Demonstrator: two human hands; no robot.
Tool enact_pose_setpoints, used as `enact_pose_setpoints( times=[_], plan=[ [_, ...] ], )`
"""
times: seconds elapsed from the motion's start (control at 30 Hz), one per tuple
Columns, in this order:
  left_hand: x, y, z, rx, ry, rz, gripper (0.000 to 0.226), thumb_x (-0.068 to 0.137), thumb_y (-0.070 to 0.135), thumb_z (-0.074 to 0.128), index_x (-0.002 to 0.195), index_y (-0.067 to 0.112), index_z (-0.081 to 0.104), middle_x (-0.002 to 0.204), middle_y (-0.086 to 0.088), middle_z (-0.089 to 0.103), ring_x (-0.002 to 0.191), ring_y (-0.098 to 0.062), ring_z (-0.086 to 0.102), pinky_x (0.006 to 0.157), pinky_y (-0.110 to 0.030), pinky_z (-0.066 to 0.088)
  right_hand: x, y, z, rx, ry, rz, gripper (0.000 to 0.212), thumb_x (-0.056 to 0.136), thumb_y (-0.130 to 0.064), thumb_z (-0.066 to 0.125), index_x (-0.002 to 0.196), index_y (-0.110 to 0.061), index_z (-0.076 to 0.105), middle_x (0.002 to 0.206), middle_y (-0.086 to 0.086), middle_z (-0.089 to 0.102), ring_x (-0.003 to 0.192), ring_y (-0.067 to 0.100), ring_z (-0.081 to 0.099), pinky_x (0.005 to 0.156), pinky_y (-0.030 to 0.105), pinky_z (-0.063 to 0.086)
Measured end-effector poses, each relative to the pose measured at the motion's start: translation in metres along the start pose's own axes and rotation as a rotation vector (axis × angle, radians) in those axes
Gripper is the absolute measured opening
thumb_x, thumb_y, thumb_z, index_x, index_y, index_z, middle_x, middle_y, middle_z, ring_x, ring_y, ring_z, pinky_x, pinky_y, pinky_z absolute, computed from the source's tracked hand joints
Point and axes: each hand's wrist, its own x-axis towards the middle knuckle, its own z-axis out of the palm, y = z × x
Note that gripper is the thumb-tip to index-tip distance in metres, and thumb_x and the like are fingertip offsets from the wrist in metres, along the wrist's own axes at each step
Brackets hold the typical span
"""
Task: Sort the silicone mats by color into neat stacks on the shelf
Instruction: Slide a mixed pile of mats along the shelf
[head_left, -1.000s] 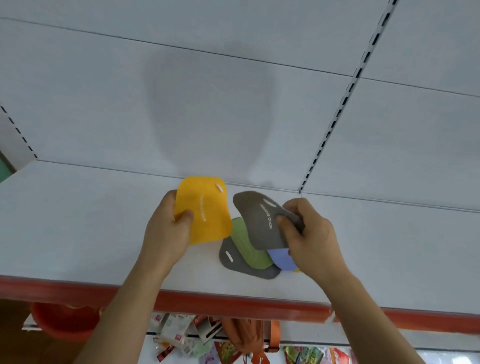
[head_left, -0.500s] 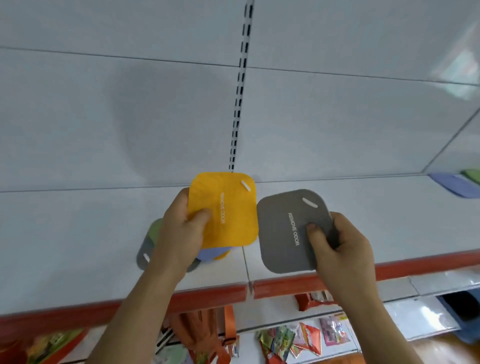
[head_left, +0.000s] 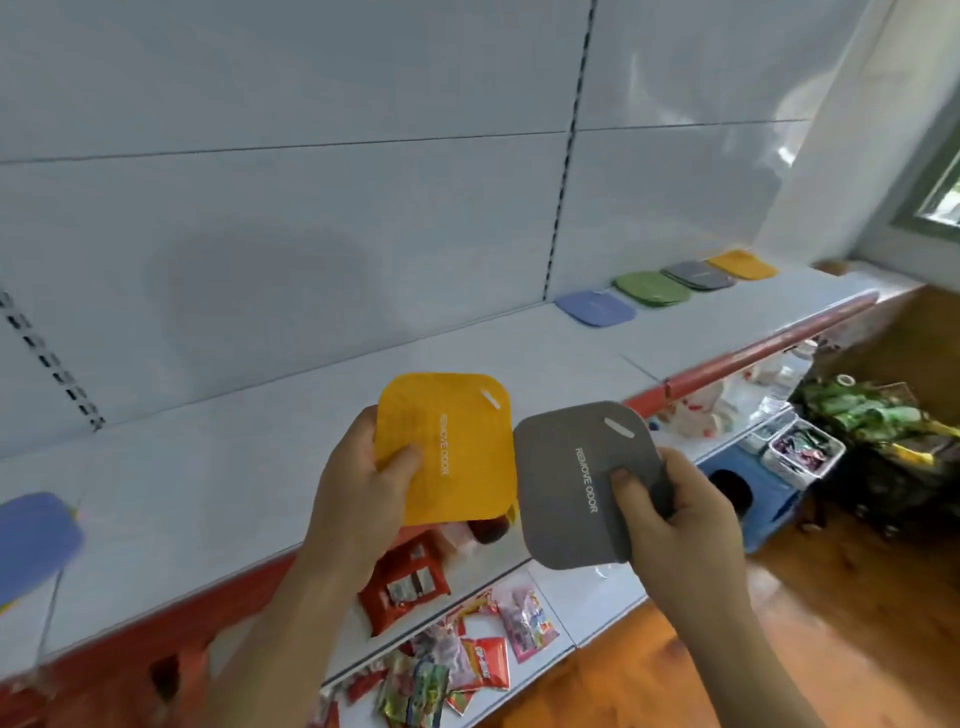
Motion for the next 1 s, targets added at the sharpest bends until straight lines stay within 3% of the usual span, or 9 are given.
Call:
enact_pose_setpoints(
  times=[0.2, 0.3, 0.4, 0.57, 0.77, 0.87, 1.0],
  plan=[
    [0.03, 0.022, 0.106, 0.028, -0.141, 0.025, 0.025, 0.094, 0.031, 0.063, 0.119, 0.036, 0.061, 0.111, 0.009, 0.071, 0.103, -0.016, 0.068, 0.086, -0.042, 0.057, 0.04, 0.056, -0.061, -0.016, 0.104, 0.072, 0.014, 0.096, -0.02, 0.064, 0.083, -0.025, 0.063, 0.07, -0.004, 0.06, 0.063, 0.015, 0.053, 0.056, 0.034, 0.04],
    [0.054, 0.027, 0.157, 0.024, -0.184, 0.026, 0.021, 0.1, 0.022, 0.063, 0.119, 0.031, 0.062, 0.111, 0.007, 0.071, 0.102, -0.016, 0.067, 0.083, -0.037, 0.055, 0.069, 0.078, -0.082, -0.023, 0.127, 0.088, 0.014, 0.097, -0.02, 0.064, 0.084, -0.027, 0.065, 0.07, -0.004, 0.062, 0.062, 0.015, 0.055, 0.055, 0.032, 0.04],
    [0.083, 0.032, 0.208, -0.02, -0.215, 0.032, 0.02, 0.101, 0.021, 0.061, 0.117, 0.033, 0.064, 0.11, 0.009, 0.072, 0.101, -0.014, 0.068, 0.084, -0.038, 0.056, 0.11, 0.093, -0.101, -0.023, 0.152, 0.09, 0.015, 0.098, -0.019, 0.063, 0.087, -0.029, 0.066, 0.073, -0.01, 0.066, 0.065, 0.01, 0.059, 0.051, 0.017, 0.041],
    [0.138, 0.046, 0.287, -0.082, -0.251, 0.017, 0.025, 0.103, 0.025, 0.06, 0.124, 0.036, 0.062, 0.116, 0.011, 0.07, 0.107, -0.013, 0.067, 0.091, -0.039, 0.055, 0.184, 0.115, -0.134, -0.112, 0.205, 0.089, 0.013, 0.097, -0.021, 0.064, 0.085, -0.025, 0.065, 0.072, -0.003, 0.064, 0.065, 0.017, 0.057, 0.056, 0.035, 0.043],
    [0.195, 0.064, 0.365, -0.116, -0.289, 0.006, 0.037, 0.102, 0.022, 0.061, 0.137, 0.035, 0.059, 0.127, 0.01, 0.069, 0.117, -0.018, 0.065, 0.104, -0.049, 0.052, 0.265, 0.143, -0.167, -0.128, 0.26, 0.087, 0.017, 0.098, -0.019, 0.063, 0.081, -0.019, 0.062, 0.069, -0.001, 0.06, 0.061, 0.019, 0.052, 0.053, 0.031, 0.038],
    [0.21, 0.068, 0.399, -0.103, -0.32, -0.012, 0.033, 0.102, 0.022, 0.062, 0.132, 0.035, 0.061, 0.124, 0.011, 0.071, 0.114, -0.017, 0.066, 0.104, -0.051, 0.053, 0.294, 0.161, -0.179, -0.093, 0.26, 0.105, 0.013, 0.098, -0.018, 0.063, 0.085, -0.02, 0.066, 0.073, -0.004, 0.064, 0.067, 0.017, 0.058, 0.051, 0.019, 0.041],
    [0.235, 0.078, 0.447, -0.093, -0.308, -0.021, 0.035, 0.102, 0.022, 0.063, 0.134, 0.036, 0.061, 0.124, 0.013, 0.071, 0.114, -0.015, 0.067, 0.102, -0.048, 0.054, 0.343, 0.19, -0.199, -0.065, 0.246, 0.109, 0.021, 0.098, -0.018, 0.063, 0.078, -0.014, 0.059, 0.067, 0.003, 0.057, 0.057, 0.016, 0.048, 0.051, 0.021, 0.035]
  ],
)
